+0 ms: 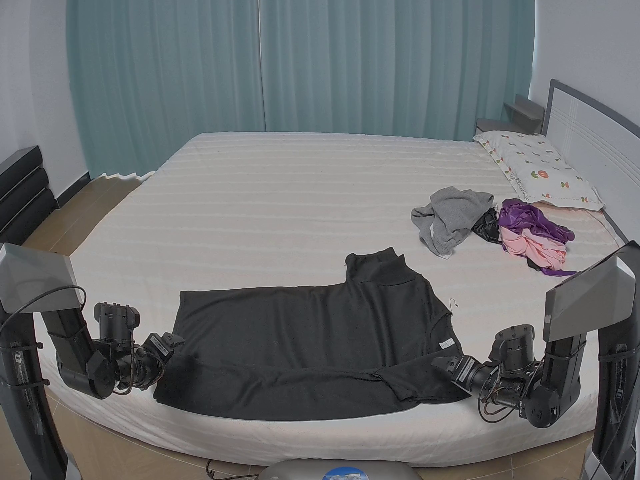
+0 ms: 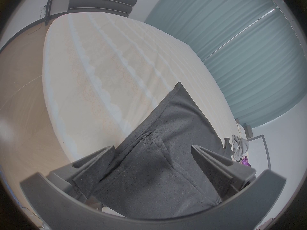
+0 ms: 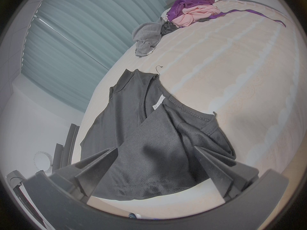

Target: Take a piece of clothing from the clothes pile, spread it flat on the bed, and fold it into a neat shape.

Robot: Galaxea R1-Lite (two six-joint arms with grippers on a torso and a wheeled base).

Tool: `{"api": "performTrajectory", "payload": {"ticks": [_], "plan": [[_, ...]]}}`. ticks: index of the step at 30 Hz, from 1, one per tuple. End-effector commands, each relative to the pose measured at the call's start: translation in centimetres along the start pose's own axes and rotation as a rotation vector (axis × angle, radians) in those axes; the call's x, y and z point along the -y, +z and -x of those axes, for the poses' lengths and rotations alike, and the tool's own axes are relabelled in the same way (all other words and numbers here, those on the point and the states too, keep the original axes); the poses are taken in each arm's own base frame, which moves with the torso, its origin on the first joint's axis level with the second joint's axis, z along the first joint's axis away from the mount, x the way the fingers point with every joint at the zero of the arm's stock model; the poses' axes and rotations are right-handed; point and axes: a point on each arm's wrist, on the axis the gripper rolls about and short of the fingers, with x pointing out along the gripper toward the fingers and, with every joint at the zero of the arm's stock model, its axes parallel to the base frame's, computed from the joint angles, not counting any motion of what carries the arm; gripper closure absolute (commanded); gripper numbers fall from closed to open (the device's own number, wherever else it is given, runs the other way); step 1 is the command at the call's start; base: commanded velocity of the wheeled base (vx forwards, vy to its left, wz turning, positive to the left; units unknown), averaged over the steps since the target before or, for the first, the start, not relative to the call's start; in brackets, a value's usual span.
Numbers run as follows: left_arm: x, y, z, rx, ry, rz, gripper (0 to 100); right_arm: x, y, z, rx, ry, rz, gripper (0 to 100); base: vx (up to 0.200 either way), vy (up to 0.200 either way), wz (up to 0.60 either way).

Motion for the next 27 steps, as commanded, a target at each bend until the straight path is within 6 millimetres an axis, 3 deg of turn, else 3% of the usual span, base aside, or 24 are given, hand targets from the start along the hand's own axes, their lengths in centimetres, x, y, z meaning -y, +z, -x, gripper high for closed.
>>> {"api": "performTrajectory", "payload": {"ticks": [1,24,25,27], "plan": [[-0.02,-0.02,-0.02,0.0,0.0,0.0,0,0.37,-0.27,-0.32,-0.011,-0.014,-0.001,100,0.0,0.0,0.0],[0.1,0.02,-0.07,0.002,-0.004,0.0,0,0.93,0.36,0.09,0.038,-0.06,-0.006,100,0.0,0.0,0.0],[0.09,0.01,-0.07,0.001,-0.003,0.0,0,0.93,0.36,0.09,0.038,-0.06,-0.006,0,0.0,0.0,0.0],[0.16,0.07,-0.1,0.003,-0.006,0.003,0,0.9,0.33,0.09,0.037,-0.059,-0.005,0,0.0,0.0,0.0]]}}
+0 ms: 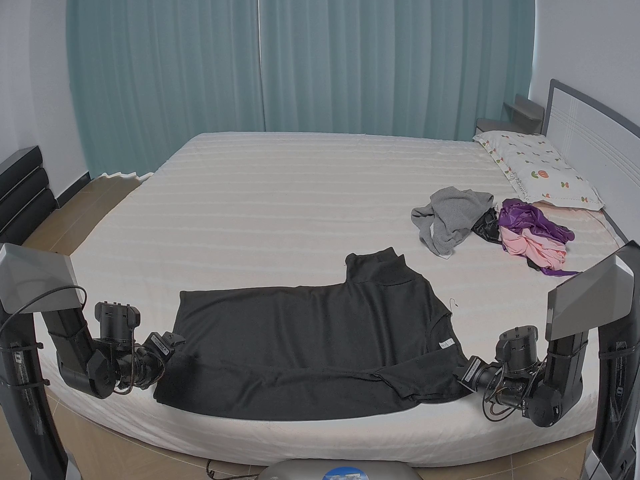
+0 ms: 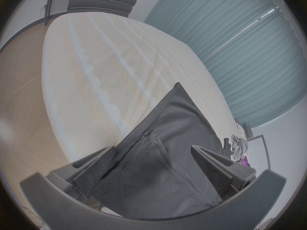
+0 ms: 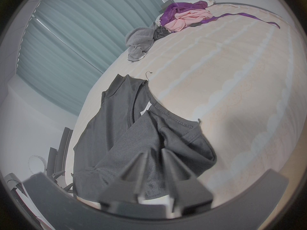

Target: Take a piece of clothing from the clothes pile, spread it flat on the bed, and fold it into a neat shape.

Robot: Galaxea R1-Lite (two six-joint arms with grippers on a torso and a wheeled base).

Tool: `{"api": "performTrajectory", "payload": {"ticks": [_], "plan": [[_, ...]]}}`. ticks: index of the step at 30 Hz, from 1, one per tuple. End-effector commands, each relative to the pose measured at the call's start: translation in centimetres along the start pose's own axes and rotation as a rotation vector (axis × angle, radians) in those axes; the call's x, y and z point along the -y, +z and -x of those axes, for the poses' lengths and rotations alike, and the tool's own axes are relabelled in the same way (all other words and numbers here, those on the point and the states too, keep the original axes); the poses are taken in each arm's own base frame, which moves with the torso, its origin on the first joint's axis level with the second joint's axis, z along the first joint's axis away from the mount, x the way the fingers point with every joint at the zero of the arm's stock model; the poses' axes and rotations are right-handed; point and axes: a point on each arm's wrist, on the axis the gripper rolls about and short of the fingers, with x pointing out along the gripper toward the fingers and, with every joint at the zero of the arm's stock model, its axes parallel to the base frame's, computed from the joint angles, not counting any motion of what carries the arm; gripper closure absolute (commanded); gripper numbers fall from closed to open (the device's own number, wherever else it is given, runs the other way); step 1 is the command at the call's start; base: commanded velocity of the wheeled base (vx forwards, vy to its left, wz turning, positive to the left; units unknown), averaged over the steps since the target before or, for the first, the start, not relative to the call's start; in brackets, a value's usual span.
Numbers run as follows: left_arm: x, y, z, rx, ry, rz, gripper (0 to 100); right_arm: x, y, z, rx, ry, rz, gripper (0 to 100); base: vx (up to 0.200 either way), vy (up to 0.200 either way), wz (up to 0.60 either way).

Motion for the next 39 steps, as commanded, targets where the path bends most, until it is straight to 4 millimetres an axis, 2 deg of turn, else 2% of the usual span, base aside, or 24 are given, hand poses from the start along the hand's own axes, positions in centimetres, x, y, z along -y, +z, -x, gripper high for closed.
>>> {"api": "performTrajectory", "payload": {"ticks": [1,10,19,28,39], "plan": [[0.0,0.0,-0.1,0.001,-0.002,0.003,0,-0.1,0.0,0.0,0.002,0.006,0.001,0,0.0,0.0,0.0],[0.2,0.4,0.1,0.048,-0.013,0.011,0,-1.4,1.6,0.5,0.068,0.078,-0.017,0,0.0,0.0,0.0],[0.2,0.5,0.3,0.056,-0.024,0.013,0,-1.5,1.9,-0.1,0.085,0.085,-0.026,0,0.2,0.0,0.0],[0.0,-0.3,2.2,-0.002,-0.049,-0.018,0,-1.5,2.0,0.3,0.099,0.077,-0.025,0,0.0,0.0,0.0],[-0.3,-0.5,0.5,-0.025,-0.033,-0.116,0,-1.4,2.0,0.3,0.133,0.041,-0.009,0,0.0,0.0,0.0]]}}
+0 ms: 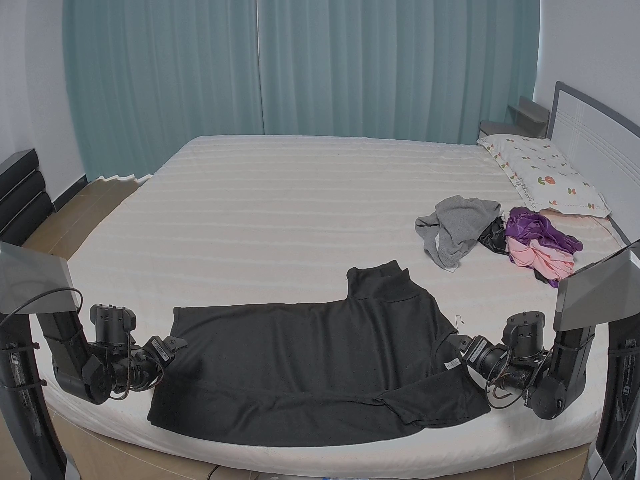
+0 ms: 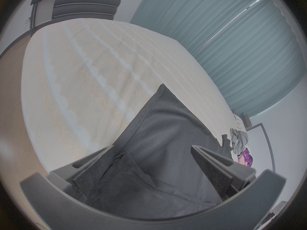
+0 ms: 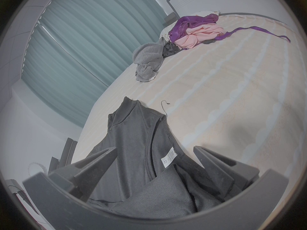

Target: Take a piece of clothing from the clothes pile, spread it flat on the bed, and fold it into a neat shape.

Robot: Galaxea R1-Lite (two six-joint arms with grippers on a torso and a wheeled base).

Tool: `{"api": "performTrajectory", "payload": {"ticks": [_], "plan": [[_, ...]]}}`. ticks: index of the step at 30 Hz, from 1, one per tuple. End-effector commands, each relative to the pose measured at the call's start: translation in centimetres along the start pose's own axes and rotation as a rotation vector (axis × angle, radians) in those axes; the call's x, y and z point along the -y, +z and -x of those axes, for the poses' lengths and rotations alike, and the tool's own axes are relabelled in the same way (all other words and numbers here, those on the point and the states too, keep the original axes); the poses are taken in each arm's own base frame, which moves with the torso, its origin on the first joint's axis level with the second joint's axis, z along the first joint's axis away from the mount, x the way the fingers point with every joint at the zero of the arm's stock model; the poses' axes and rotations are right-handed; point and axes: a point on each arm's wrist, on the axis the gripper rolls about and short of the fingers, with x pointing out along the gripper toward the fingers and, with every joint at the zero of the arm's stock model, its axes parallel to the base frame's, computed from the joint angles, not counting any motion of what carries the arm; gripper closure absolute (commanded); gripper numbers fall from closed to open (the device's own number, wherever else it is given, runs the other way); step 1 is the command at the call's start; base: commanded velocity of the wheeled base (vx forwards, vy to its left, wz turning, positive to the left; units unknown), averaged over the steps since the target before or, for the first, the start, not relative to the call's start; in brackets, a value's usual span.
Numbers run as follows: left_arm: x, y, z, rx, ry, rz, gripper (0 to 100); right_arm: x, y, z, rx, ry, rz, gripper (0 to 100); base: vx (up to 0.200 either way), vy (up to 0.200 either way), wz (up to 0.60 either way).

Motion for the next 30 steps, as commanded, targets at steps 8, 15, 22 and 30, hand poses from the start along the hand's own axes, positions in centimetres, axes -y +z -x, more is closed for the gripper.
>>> {"api": "performTrajectory", "payload": {"ticks": [8,15,22,30], "plan": [[-0.1,-0.8,-1.3,-0.03,0.019,-0.065,0,-0.2,0.2,0.0,0.011,0.008,0.006,0,0.0,0.0,0.0],[-0.2,-1.4,-1.2,-0.048,0.032,-0.1,100,-0.1,0.2,0.0,0.009,0.005,0.008,0,0.0,0.0,0.0],[-1.3,-1.8,-0.2,-0.06,0.082,-0.15,100,-0.2,0.6,0.4,0.022,0.011,0.003,0,0.0,0.0,0.0],[-1.1,-1.1,1.8,-0.016,0.067,-0.138,100,-0.5,0.7,1.5,0.012,0.029,0.003,0,0.0,0.0,0.0]]}}
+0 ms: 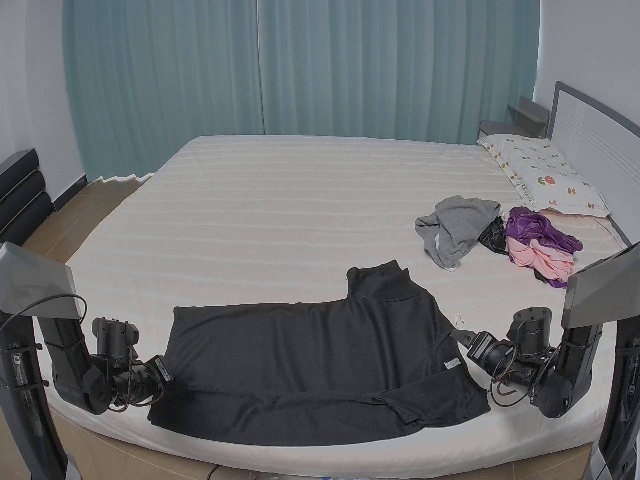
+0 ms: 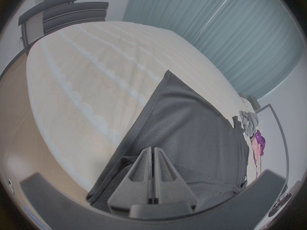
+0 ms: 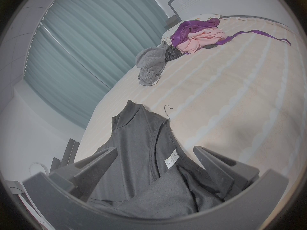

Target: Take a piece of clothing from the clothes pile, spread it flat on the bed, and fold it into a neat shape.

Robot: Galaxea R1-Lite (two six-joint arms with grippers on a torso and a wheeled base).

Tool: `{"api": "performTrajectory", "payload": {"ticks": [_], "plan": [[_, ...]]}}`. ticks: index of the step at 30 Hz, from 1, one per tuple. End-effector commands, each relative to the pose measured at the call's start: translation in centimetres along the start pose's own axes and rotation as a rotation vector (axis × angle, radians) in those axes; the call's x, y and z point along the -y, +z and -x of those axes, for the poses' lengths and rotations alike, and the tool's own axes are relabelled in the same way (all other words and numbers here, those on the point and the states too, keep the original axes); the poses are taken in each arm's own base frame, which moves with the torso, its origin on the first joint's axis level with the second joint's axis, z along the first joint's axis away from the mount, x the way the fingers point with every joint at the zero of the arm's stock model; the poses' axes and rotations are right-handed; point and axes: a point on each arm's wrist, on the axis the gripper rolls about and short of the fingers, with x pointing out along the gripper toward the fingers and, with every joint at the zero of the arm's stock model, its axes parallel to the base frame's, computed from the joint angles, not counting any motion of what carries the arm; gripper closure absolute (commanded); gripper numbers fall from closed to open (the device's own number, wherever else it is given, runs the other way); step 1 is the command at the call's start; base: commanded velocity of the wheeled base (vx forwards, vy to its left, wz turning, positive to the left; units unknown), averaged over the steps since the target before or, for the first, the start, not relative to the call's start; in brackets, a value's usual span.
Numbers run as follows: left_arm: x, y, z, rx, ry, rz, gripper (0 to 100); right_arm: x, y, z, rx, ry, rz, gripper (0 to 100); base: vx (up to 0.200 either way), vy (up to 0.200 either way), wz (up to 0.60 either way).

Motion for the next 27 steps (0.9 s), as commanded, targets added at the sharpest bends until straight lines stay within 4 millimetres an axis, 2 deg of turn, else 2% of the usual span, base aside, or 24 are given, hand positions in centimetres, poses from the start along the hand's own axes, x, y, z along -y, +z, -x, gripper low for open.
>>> {"api": "performTrajectory", "payload": {"ticks": [1,4,13,20,27], "plan": [[0.1,0.7,1.6,0.042,-0.017,0.011,100,-0.1,-0.1,0.8,-0.017,0.008,0.003,0,0.0,0.0,0.0],[0.2,0.7,2.2,0.049,-0.022,0.01,100,-0.3,-0.4,0.9,-0.036,0.028,0.018,0,0.0,0.0,0.0],[0.1,0.4,2.6,0.046,-0.022,0.008,100,-0.2,-0.7,0.6,-0.115,0.09,0.24,0,0.0,0.0,0.0],[0.0,0.3,2.6,0.04,-0.02,0.009,100,1.9,-2.0,-0.7,-0.276,0.161,0.412,0,0.0,0.0,0.0],[0.1,0.4,2.7,0.044,-0.022,0.008,100,2.7,-0.9,-1.9,-0.268,0.167,0.46,0,0.0,0.0,0.0]]}}
